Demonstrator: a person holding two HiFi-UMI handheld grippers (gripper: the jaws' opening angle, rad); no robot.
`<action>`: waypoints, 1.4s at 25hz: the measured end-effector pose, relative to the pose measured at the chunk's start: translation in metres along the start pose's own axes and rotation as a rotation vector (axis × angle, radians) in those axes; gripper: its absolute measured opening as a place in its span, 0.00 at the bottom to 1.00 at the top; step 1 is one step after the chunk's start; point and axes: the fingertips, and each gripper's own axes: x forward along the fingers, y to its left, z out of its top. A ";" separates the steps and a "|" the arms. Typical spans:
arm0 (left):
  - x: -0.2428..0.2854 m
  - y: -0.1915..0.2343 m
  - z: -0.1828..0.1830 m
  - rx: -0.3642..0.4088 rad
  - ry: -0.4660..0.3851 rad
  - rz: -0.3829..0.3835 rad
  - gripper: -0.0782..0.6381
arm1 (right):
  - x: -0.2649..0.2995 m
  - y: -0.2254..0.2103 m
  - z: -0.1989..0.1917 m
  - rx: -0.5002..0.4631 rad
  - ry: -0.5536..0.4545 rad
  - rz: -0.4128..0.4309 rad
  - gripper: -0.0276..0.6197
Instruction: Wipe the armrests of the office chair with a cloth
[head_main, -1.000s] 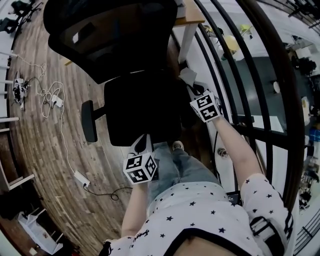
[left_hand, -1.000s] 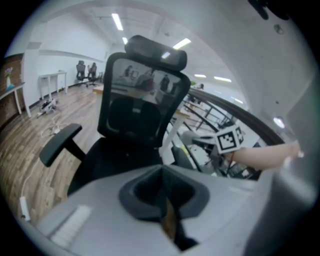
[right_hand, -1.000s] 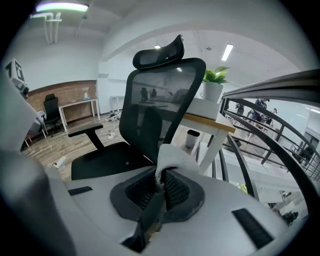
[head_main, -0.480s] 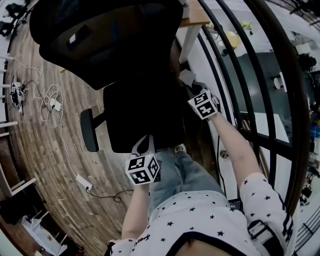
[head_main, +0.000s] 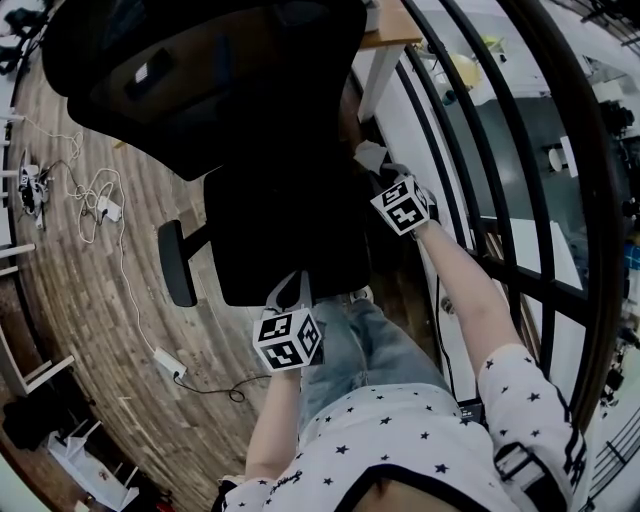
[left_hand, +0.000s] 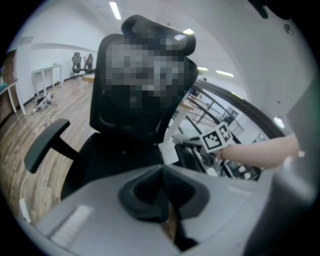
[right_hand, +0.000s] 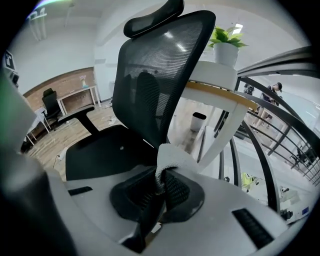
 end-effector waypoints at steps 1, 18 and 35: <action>0.000 0.000 0.000 -0.002 0.001 0.001 0.12 | 0.001 0.002 -0.001 -0.001 0.004 0.004 0.09; -0.002 -0.005 -0.005 -0.014 -0.002 0.009 0.12 | 0.003 0.004 -0.006 0.042 -0.004 0.011 0.09; -0.017 -0.011 -0.016 -0.020 -0.025 0.014 0.12 | -0.010 0.026 -0.018 0.016 0.002 0.034 0.09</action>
